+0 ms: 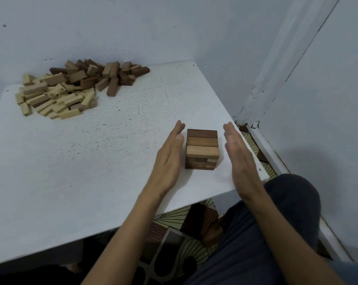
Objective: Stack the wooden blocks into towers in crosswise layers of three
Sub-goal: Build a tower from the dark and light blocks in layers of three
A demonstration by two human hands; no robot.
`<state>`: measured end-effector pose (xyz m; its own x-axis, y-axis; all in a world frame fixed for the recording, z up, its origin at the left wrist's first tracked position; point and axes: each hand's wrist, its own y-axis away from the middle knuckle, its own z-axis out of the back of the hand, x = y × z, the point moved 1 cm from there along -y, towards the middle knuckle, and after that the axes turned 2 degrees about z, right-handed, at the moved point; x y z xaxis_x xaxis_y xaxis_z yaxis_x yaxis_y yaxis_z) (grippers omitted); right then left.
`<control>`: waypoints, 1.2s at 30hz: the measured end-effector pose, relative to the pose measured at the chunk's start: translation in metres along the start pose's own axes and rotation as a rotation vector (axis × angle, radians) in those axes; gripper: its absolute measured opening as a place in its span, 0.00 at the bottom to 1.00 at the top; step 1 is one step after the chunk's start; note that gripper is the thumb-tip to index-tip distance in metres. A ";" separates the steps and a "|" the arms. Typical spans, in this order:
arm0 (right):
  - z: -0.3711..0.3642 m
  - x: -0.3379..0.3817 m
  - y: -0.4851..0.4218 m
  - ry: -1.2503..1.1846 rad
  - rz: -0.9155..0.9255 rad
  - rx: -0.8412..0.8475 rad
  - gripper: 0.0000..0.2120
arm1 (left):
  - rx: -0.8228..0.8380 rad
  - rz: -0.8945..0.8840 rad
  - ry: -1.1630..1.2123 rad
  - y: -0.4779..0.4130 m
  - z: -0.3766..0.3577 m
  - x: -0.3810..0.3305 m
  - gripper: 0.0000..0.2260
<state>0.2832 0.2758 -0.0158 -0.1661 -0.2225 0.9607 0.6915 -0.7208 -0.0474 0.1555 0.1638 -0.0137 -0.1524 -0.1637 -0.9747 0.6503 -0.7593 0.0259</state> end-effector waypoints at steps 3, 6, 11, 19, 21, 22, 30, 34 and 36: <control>-0.018 -0.004 0.003 -0.145 -0.033 -0.048 0.33 | -0.056 0.049 0.105 0.004 -0.015 0.001 0.22; -0.028 -0.002 0.002 -0.221 -0.042 -0.094 0.31 | -0.084 0.077 0.205 0.003 -0.023 0.002 0.22; -0.034 -0.002 -0.001 -0.258 -0.078 -0.117 0.32 | -0.099 0.105 0.267 0.000 -0.030 -0.001 0.22; -0.041 0.004 -0.002 -0.268 -0.083 -0.141 0.31 | -0.083 0.103 0.262 0.001 -0.034 -0.001 0.21; -0.042 0.004 -0.001 -0.260 -0.081 -0.144 0.30 | -0.080 0.101 0.264 0.001 -0.035 -0.001 0.22; -0.042 0.004 -0.001 -0.259 -0.081 -0.142 0.30 | -0.080 0.104 0.266 0.001 -0.035 0.000 0.22; -0.044 0.005 0.000 -0.286 -0.105 -0.137 0.33 | -0.078 0.119 0.267 -0.001 -0.036 0.004 0.24; -0.044 0.004 0.000 -0.314 -0.114 -0.136 0.32 | -0.067 0.120 0.266 -0.002 -0.036 0.007 0.30; -0.044 0.004 0.000 -0.311 -0.111 -0.134 0.32 | -0.065 0.120 0.261 -0.003 -0.036 0.009 0.30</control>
<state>0.2515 0.2459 -0.0242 0.0014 0.0576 0.9983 0.5798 -0.8135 0.0461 0.1786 0.1874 -0.0302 0.1196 -0.0762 -0.9899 0.6994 -0.7012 0.1385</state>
